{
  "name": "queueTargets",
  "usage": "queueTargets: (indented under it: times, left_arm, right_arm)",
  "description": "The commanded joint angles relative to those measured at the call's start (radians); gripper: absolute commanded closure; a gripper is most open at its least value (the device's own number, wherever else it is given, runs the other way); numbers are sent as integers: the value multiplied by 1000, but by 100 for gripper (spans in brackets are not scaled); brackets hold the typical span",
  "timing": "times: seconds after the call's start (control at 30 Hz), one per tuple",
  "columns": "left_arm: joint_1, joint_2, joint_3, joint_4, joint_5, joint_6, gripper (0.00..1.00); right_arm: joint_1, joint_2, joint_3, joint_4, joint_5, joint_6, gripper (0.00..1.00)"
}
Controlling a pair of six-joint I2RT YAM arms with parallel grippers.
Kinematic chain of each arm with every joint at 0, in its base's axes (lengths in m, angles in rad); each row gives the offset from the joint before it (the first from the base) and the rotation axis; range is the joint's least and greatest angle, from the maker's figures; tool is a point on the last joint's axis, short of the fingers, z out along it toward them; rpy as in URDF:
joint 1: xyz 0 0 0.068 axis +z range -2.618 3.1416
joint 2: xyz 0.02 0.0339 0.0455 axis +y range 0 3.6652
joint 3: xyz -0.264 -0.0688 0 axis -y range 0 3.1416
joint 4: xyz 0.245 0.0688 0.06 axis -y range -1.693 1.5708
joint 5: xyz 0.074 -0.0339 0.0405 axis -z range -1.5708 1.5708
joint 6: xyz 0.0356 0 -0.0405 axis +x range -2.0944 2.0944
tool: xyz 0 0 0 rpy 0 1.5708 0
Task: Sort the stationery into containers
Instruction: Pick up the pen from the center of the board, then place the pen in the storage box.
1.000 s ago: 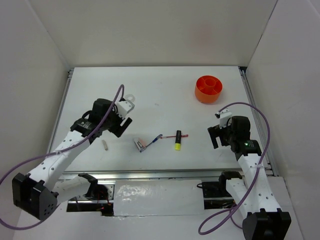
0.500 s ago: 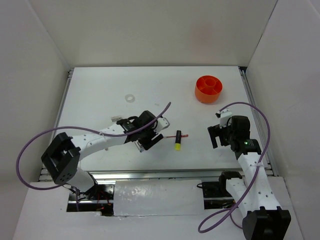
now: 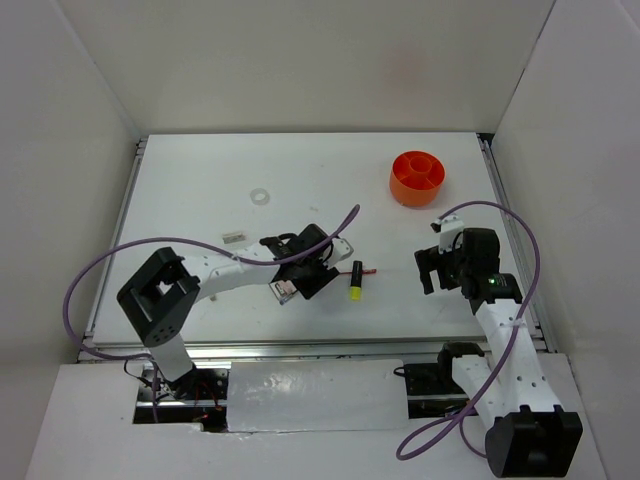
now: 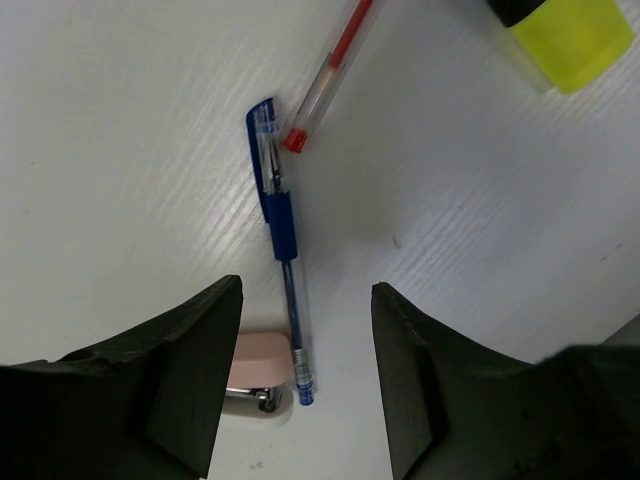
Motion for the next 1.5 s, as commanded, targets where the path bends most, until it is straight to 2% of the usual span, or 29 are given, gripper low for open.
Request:
queueTargets:
  times: [0.0, 0.33, 0.4, 0.5, 0.57, 0.6, 0.7, 0.73, 0.8, 1.0, 1.1, 1.2, 1.23, 1.3, 1.37, 1.47]
  left_arm:
    - [-8, 52, 41, 20, 38, -49, 34]
    - [76, 93, 13, 44, 81, -67, 43]
    - [82, 86, -7, 58, 93, -66, 48]
    - [85, 73, -34, 82, 130, -58, 58]
    - [85, 67, -53, 96, 151, -53, 69]
    - [84, 66, -54, 99, 150, -50, 77]
    - [88, 84, -30, 87, 139, -53, 91]
    - [92, 96, -12, 84, 128, -58, 99]
    - [119, 99, 5, 87, 130, -81, 100]
    - [263, -48, 62, 190, 311, -171, 100]
    - [296, -164, 95, 231, 470, -179, 100]
    - [293, -302, 76, 296, 606, -176, 100]
    - [293, -347, 78, 299, 657, -172, 100]
    - [289, -393, 93, 270, 760, -190, 100]
    - [285, -428, 79, 277, 801, -243, 100]
    - [285, -534, 7, 401, 851, -355, 100]
  right_arm:
    - [-3, -4, 48, 17, 5, -10, 0]
    - [-5, -9, 73, 17, 23, -39, 0]
    - [-5, -9, 79, 16, 15, -38, 0]
    - [-5, -12, 87, 26, 25, -42, 0]
    - [-6, -11, 94, 31, 31, -45, 0]
    - [-6, -12, 105, 29, 31, -45, 0]
    - [-6, -4, 130, 28, 16, -39, 0]
    - [-6, 3, 136, 26, 11, -27, 0]
    - [-6, 12, 159, 23, -29, -13, 0]
    - [-6, 41, 258, 11, -204, 86, 0]
    - [-6, 68, 341, 9, -368, 163, 0]
    - [-3, 88, 419, 37, -598, 235, 0]
    - [2, 89, 435, 63, -695, 305, 0]
    - [23, 80, 437, 199, -750, 428, 0]
    - [25, 74, 435, 349, -822, 603, 0]
    - [89, 69, 415, 555, -891, 798, 0]
